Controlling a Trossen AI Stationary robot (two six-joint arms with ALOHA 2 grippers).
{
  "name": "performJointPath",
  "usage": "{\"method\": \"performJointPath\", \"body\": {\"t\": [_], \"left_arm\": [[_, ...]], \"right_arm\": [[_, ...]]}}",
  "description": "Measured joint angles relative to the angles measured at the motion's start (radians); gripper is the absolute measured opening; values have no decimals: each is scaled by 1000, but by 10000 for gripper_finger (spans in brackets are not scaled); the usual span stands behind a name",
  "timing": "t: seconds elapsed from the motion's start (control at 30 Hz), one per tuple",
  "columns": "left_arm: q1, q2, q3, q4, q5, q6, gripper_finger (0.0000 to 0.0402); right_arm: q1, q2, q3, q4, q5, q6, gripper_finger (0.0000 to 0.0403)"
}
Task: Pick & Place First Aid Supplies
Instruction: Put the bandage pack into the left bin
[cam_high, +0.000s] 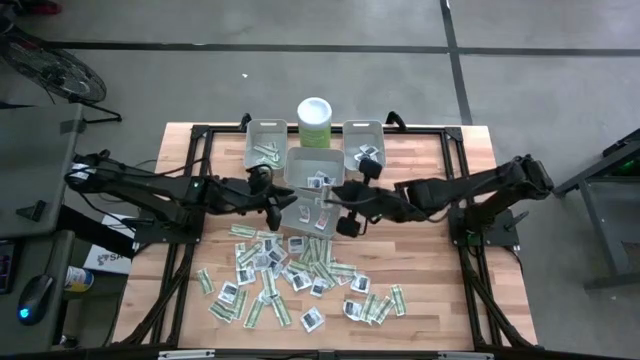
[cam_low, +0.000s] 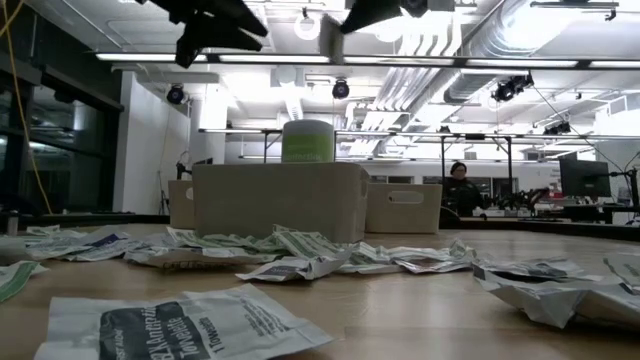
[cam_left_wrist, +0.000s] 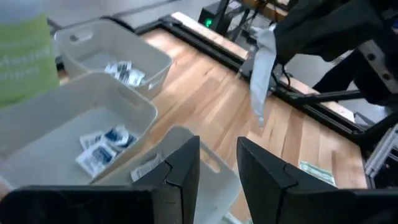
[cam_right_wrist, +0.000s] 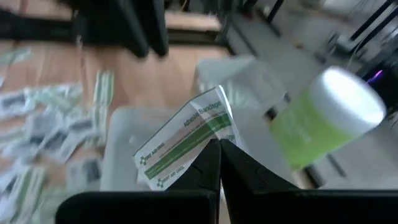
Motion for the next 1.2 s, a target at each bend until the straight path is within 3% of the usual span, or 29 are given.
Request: {"method": "performJointPath", "body": {"t": [0.37,0.67,0.8,1.07,1.2], "left_arm": [[0,67,-1,249,7,197,112],[0,176,0,392,-42,187,190],[1,206,0,460,-51,188,207],[1,223,0,470,-128,187,205],[1,224,0,469,-134,170,169]], "right_arm": [[-41,0,0,143,18,-67,0],[-44,0,0,143,18,-106,0],[-44,0,0,142,13,-113,0],[-44,0,0,142,-28,-141,0],[-44,0,0,142,-32,-155,0]]}}
